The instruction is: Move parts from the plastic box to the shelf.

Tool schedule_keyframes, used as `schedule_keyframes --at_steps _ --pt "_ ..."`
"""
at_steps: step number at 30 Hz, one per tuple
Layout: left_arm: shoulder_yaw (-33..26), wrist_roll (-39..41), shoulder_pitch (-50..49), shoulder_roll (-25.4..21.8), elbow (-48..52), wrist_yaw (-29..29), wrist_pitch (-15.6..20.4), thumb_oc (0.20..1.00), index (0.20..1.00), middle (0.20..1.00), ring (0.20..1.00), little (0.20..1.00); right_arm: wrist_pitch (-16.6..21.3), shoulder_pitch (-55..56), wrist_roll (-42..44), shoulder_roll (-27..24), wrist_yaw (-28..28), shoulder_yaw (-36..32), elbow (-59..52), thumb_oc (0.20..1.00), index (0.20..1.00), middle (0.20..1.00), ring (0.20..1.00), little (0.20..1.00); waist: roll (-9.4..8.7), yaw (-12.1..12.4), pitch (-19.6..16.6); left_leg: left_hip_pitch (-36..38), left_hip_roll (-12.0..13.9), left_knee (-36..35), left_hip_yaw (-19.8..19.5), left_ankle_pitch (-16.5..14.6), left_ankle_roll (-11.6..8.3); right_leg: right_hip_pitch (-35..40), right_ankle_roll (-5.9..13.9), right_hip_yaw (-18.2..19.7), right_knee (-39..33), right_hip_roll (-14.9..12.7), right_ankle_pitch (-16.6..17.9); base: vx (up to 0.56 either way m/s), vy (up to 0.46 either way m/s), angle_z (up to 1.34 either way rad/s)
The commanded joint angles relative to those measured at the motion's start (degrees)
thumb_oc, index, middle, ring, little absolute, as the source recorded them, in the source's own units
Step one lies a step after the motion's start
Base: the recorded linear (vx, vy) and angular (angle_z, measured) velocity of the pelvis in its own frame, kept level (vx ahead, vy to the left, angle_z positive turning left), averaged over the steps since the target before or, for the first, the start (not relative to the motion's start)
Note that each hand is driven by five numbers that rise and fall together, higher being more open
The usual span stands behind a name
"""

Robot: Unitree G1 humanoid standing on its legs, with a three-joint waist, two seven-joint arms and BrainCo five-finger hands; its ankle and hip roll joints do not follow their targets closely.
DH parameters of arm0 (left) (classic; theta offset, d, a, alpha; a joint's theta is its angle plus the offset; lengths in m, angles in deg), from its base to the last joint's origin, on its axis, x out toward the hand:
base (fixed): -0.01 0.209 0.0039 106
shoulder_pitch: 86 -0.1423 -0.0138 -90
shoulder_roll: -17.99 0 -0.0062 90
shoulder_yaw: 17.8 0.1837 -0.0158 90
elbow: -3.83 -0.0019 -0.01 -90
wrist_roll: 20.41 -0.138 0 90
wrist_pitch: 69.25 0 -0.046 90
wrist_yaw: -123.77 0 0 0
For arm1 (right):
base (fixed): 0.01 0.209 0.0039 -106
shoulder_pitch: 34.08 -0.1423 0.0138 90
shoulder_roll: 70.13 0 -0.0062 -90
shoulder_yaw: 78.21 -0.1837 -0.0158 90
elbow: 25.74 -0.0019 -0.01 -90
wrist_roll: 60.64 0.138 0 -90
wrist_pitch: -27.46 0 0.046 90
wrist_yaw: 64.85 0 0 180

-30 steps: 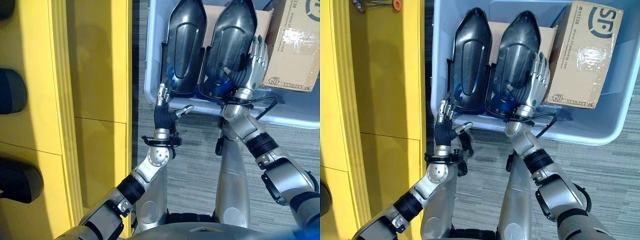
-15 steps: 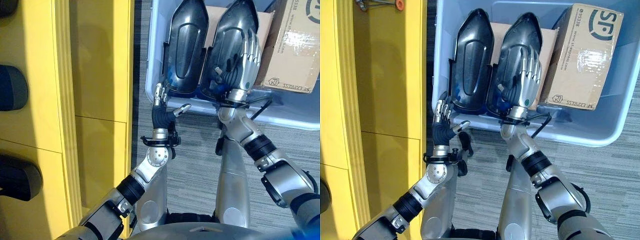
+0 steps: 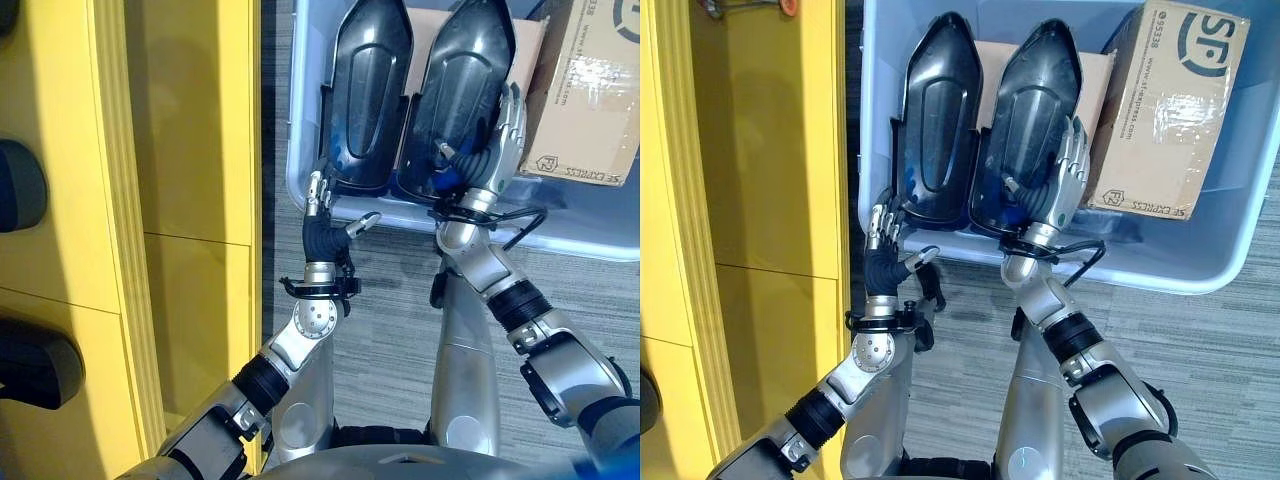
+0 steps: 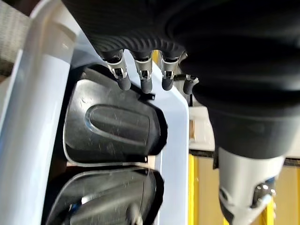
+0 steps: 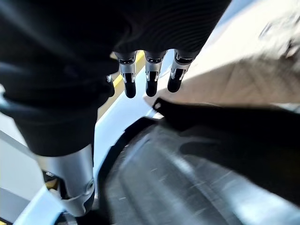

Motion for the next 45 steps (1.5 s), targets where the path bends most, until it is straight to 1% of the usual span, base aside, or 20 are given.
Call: schedule_keyframes --at_steps 1,2,3,4,5,6,7,8,9,11,14,27,31,32,33,36,38,41,43,45 --pt "0.89 -2.34 -0.42 0.00 5.44 2.33 0.08 1.000 1.000 1.000 1.000 1.000 5.33 -0.67 6.00 0.81 -2.80 0.06 -3.45 1.000 1.000 1.000 1.000 1.000 2.13 -0.16 -1.17 -3.53 -4.14 -0.99 -3.17 3.43 0.94 0.35 -2.62 -3.61 7.31 5.59 -7.04 -0.04 -0.032 0.02" --pt "0.84 -1.58 -0.58 0.02 5.17 2.88 0.22 1.000 1.000 1.000 1.000 1.000 5.59 -0.31 7.30 1.22 -3.64 0.18 -3.49 1.000 1.000 1.000 1.000 1.000 2.04 -0.21 -1.17 -3.63 -4.15 -0.85 -3.32 3.40 0.87 0.27 -2.67 -3.47 7.46 5.70 -7.09 0.00 0.000 0.00" --pt "1.23 -1.01 -1.54 0.15 4.90 2.98 0.48 1.000 1.000 1.000 1.000 1.000 5.70 0.75 7.99 1.60 -3.85 0.33 -3.37 1.000 1.000 1.000 1.000 1.000 1.98 -0.29 -1.17 -2.06 -4.29 -0.49 -3.79 2.03 0.40 1.81 -2.23 -3.10 8.00 5.69 -8.57 0.00 0.000 0.00" --pt "0.39 0.74 -1.03 0.83 4.09 2.06 1.19 1.000 1.000 1.000 1.000 1.000 6.91 0.10 9.11 2.23 -4.05 0.76 -2.03 1.000 1.000 1.000 1.000 1.000 1.98 -0.19 -1.17 -3.75 -4.21 -1.05 -3.58 3.53 0.89 0.16 -2.76 -3.15 7.24 5.93 -6.99 0.00 0.000 0.00" --pt "0.39 0.74 -1.03 0.83 4.09 2.06 1.19 1.000 1.000 1.000 1.000 1.000 6.91 0.10 9.11 2.23 -4.05 0.76 -2.03 1.000 1.000 1.000 1.000 1.000 1.98 -0.19 -1.17 -3.75 -4.21 -1.05 -3.58 3.53 0.89 0.16 -2.76 -3.15 7.24 5.93 -6.99 0.01 -0.018 0.03" --pt "0.73 0.49 -2.31 1.12 3.73 0.79 1.15 1.000 1.000 1.000 1.000 1.000 8.62 1.09 8.48 2.63 -3.98 1.05 -0.56 1.000 1.000 1.000 1.000 1.000 2.09 -0.19 -1.17 -1.98 -4.42 -1.17 -4.21 2.42 0.42 1.79 -2.30 -2.79 7.39 5.86 -8.27 0.05 0.003 0.02" --pt "0.90 0.59 -2.44 1.20 3.53 0.46 1.35 1.000 1.000 1.000 1.000 1.000 9.34 1.02 9.13 2.58 -4.35 0.88 -0.26 1.000 1.000 1.000 1.000 1.000 2.23 -0.14 -1.17 -1.90 -4.52 -1.48 -4.23 2.59 0.42 1.84 -2.33 -2.79 7.09 5.80 -8.15 0.05 0.013 0.02" --pt "1.05 1.09 -2.52 1.30 2.97 0.09 2.04 1.000 1.000 1.000 1.000 1.000 10.55 0.57 13.02 2.64 -5.39 0.23 0.75 1.000 1.000 1.000 1.000 1.000 2.51 0.02 -1.17 -1.83 -4.74 -2.04 -4.17 2.81 0.45 1.71 -2.28 -2.83 6.70 5.63 -7.84 0.00 0.000 0.00" --pt "0.96 1.63 -2.52 1.12 2.78 -0.63 1.79 1.000 1.000 1.000 1.000 1.000 11.70 0.45 14.53 2.71 -4.79 -0.66 1.94 1.000 1.000 1.000 1.000 1.000 2.60 0.19 -1.17 -1.94 -4.84 -2.08 -4.29 2.78 0.49 1.64 -2.21 -2.88 6.69 5.50 -7.83 0.00 0.000 0.00" --pt "0.98 1.53 -2.56 0.98 2.57 -1.15 1.73 1.000 1.000 1.000 1.000 1.000 12.90 0.32 15.96 2.87 -2.80 -1.69 2.82 1.000 1.000 1.000 1.000 1.000 2.58 0.34 -1.17 -2.20 -4.80 -2.06 -4.29 2.77 0.52 1.40 -2.16 -3.01 6.72 5.42 -7.73 0.00 0.000 0.00" --pt "1.18 1.40 -2.76 0.67 3.06 -0.81 1.72 1.000 1.000 1.000 1.000 1.000 14.00 0.75 17.53 2.85 -4.26 -3.36 2.92 1.000 1.000 1.000 1.000 1.000 2.56 0.33 -1.17 -2.63 -4.83 -1.91 -4.49 2.73 0.49 1.04 -2.01 -3.01 6.78 5.38 -7.61 0.00 -0.004 0.02" --pt "2.67 0.96 -2.45 1.66 3.89 0.93 1.03 1.000 1.000 1.000 1.000 1.000 12.07 1.51 17.68 3.57 1.42 -3.95 2.84 1.000 1.000 1.000 1.000 1.000 2.93 -0.31 -1.17 -2.82 -4.69 -1.74 -3.78 2.63 0.35 0.62 -2.16 -2.49 6.77 5.45 -7.66 0.00 0.000 0.00" --pt "2.83 0.84 -2.63 1.91 4.25 0.74 1.07 1.000 1.000 1.000 1.000 1.000 11.14 2.19 18.76 3.57 -0.02 -3.66 2.41 1.000 1.000 1.000 1.000 1.000 3.17 -0.62 -1.17 -2.84 -4.74 -1.73 -3.45 2.62 0.35 0.32 -2.34 -2.15 6.86 5.66 -7.72 0.01 0.012 -0.03" --pt "2.91 0.80 -2.61 1.69 4.37 1.06 1.23 1.000 1.000 1.000 1.000 1.000 10.15 2.38 18.83 3.66 -0.39 -3.14 2.26 1.000 1.000 1.000 1.000 1.000 3.27 -0.70 -1.17 -3.02 -4.77 -1.61 -3.35 2.64 0.30 0.04 -2.37 -2.03 7.06 5.73 -7.75 0.01 0.027 -0.04" --pt "2.81 0.83 -2.70 1.60 4.53 1.25 1.08 1.000 1.000 1.000 1.000 1.000 9.53 2.94 21.27 3.96 0.31 -2.61 2.19 1.000 1.000 1.000 1.000 1.000 3.21 -0.75 -1.17 -3.11 -4.78 -1.46 -3.28 2.57 0.31 0.02 -2.45 -1.98 7.08 5.76 -7.78 0.00 0.000 0.00" --pt "2.82 0.78 -2.74 1.55 4.31 1.28 1.24 1.000 1.000 1.000 1.000 1.000 10.58 3.72 22.94 4.21 0.52 -2.42 3.04 1.000 1.000 1.000 1.000 1.000 3.10 -0.81 -1.17 -3.30 -4.66 -1.29 -3.33 2.54 0.29 -0.09 -2.47 -1.98 7.15 5.75 -7.77 0.00 0.000 0.00" --pt "2.81 0.62 -2.58 1.32 4.31 1.35 1.09 1.000 1.000 1.000 1.000 1.000 11.28 4.43 26.74 4.50 -0.65 -2.57 3.86 1.000 1.000 1.000 1.000 1.000 2.98 -0.89 -1.17 -3.34 -4.67 -1.24 -3.30 2.45 0.33 -0.10 -2.49 -1.98 7.18 5.81 -7.80 0.00 0.000 0.00" --pt "2.67 0.76 -2.73 1.35 3.97 1.70 1.77 1.000 1.000 1.000 1.000 1.000 11.97 5.27 28.52 5.10 -2.61 -2.14 5.08 1.000 1.000 1.000 1.000 1.000 2.91 -0.98 -1.17 -3.45 -4.64 -0.99 -3.22 2.36 0.35 -0.21 -2.59 -1.90 7.36 5.88 -7.84 0.00 0.000 0.00" --pt "2.48 0.97 -2.85 1.11 4.48 1.50 2.05 1.000 1.000 1.000 1.000 1.000 11.45 6.30 31.31 5.36 -5.16 -1.68 5.02 1.000 1.000 1.000 1.000 1.000 2.79 -1.06 -1.17 -3.78 -4.69 -0.71 -3.28 2.24 0.39 -0.52 -2.65 -1.84 7.52 5.89 -7.89 0.00 0.000 0.00" --pt "2.28 0.65 -2.62 1.00 4.85 1.83 1.20 1.000 1.000 1.000 1.000 1.000 10.54 7.01 32.73 5.80 -6.63 -0.40 5.38 1.000 1.000 1.000 1.000 1.000 2.42 -1.06 -1.17 -4.24 -4.61 -0.49 -3.34 2.30 0.40 -0.79 -2.70 -1.90 7.65 5.93 -7.77 0.00 0.000 0.00"
